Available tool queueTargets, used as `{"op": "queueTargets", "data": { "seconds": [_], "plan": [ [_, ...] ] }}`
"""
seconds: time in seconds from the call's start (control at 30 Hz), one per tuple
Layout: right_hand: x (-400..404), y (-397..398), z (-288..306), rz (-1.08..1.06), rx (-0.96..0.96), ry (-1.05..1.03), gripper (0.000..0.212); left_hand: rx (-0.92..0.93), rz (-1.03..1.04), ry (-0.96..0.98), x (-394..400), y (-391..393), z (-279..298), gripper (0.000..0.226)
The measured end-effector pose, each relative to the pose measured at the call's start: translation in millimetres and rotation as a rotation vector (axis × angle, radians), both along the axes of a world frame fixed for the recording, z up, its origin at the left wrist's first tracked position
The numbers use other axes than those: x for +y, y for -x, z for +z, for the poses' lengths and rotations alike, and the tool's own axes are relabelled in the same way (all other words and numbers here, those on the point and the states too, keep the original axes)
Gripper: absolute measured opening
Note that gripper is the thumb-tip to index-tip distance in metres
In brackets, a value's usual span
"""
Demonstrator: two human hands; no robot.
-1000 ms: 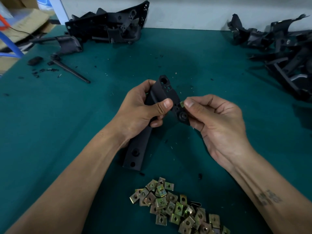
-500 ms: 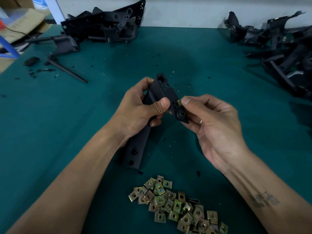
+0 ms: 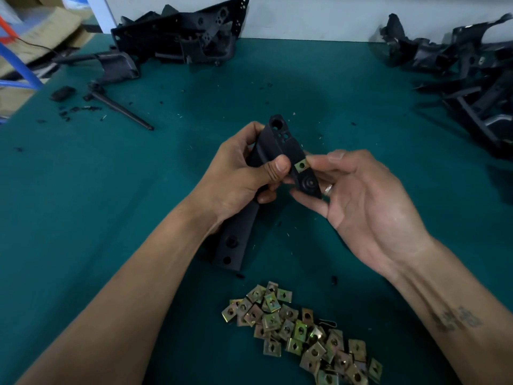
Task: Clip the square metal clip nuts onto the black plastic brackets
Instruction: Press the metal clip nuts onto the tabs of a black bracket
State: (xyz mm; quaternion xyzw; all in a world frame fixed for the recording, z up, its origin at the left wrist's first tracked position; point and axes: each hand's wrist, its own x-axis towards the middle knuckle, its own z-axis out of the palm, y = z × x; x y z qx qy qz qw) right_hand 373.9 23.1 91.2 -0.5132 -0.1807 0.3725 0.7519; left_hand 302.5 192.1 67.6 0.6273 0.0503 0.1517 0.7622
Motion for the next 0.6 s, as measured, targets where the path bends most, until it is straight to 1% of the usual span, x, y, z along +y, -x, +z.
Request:
{"op": "queueTargets", "data": {
  "seconds": [0.1,0.17,0.2,0.23,0.27,0.3,0.33,0.4,0.47,0.5,0.53,0.6],
  "plan": [
    [-7.0,-7.0,6.3,0.091,0.004,0.023,0.024,0.009,-0.032,-0.002,-1.9,0.6,2.0,0.024],
    [-14.8,-12.1,13.6,0.096,-0.043,0.084,0.034,0.013,-0.043,0.025,-2.4,0.4,2.6,0.027],
    [-19.2,-13.4,16.2,0.053,-0.120,0.148,0.033,0.020,-0.039,0.040,-1.4,0.7,2.2,0.027],
    [-25.1,-13.1,18.2,-0.021,-0.236,0.221,0.026,0.031,-0.043,0.047,0.3,0.9,1.6,0.027],
    [-33.0,-9.4,19.4,-0.107,-0.375,0.287,0.019,0.046,-0.057,0.043,2.2,1.2,1.0,0.026],
    [-43.8,-3.6,20.2,-0.176,-0.517,0.326,0.017,0.058,-0.079,0.033,3.5,1.8,0.6,0.024],
    [-57.1,4.0,19.5,-0.195,-0.642,0.338,0.017,0.063,-0.102,0.023,4.8,2.3,0.7,0.022],
    [-88.3,24.0,15.8,-0.108,-0.822,0.334,0.017,0.064,-0.130,0.023,5.6,3.4,2.4,0.019],
    [-121.3,45.9,10.4,-0.025,-0.899,0.377,0.021,0.058,-0.137,0.045,4.6,4.4,3.0,0.019],
    [-134.9,55.4,5.6,-0.014,-0.897,0.408,0.028,0.061,-0.137,0.043,4.8,3.9,3.9,0.020],
    [-147.6,66.3,0.5,-0.019,-0.902,0.461,0.037,0.065,-0.138,0.037,4.3,3.7,4.0,0.021],
    [-166.1,89.7,-11.6,-0.050,-0.992,0.619,0.048,0.068,-0.144,0.031,4.0,4.1,4.9,0.023]
  ]
}}
